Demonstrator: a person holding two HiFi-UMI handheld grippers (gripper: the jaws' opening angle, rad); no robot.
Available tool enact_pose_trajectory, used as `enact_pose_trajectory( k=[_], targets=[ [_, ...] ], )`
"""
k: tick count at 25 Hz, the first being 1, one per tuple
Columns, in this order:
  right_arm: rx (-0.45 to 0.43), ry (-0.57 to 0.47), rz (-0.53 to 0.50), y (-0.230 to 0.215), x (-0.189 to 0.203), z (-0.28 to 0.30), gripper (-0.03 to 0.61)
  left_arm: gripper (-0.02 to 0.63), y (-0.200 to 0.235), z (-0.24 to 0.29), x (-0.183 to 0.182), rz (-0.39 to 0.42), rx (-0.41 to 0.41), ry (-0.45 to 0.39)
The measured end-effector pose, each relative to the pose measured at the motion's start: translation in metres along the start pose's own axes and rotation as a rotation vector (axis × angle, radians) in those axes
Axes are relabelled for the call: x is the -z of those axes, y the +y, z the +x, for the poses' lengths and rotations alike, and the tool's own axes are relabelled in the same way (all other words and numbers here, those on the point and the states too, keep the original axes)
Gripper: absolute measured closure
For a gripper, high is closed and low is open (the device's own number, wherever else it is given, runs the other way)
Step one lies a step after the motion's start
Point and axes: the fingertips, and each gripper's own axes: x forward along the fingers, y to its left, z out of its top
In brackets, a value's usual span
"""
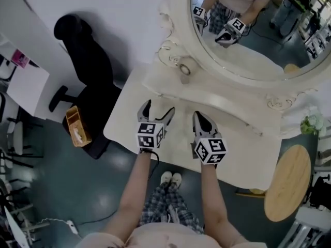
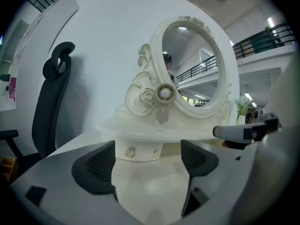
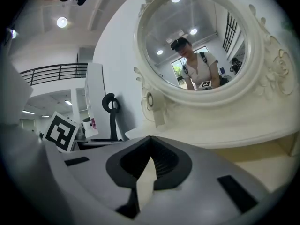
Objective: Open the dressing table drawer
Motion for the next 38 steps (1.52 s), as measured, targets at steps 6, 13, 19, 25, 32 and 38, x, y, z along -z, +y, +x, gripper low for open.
enact_pose_trajectory(
  k=[6,13,19,25,32,38],
  targets=[
    [-0.022,0.08,-0.009,0.005,0.03,0.045,0.565,0.19,0.026,0.032,0.024,-0.011,-0.028,0.07],
    [-0.027,0.135,-0.038,0.005,0.044,0.063,0.565,0.192,0.042,0.053,0.037,0.023,-0.065,0.128],
    [-0.013,0.164,-0.057,0.003,0.052,0.063,0.565,0.204,0.045,0.061,0.043,0.044,-0.089,0.18],
    [-0.01,0.165,-0.054,-0.003,0.052,0.061,0.565,0.346,0.049,0.066,0.045,0.072,-0.121,0.205],
    [-0.001,0.176,-0.086,-0.006,0.051,0.058,0.565,0.45,0.047,0.071,0.046,0.129,-0.142,0.234],
    [-0.002,0.176,-0.085,-0.005,0.051,0.055,0.565,0.5,0.049,0.074,0.044,0.169,-0.149,0.211]
  ],
)
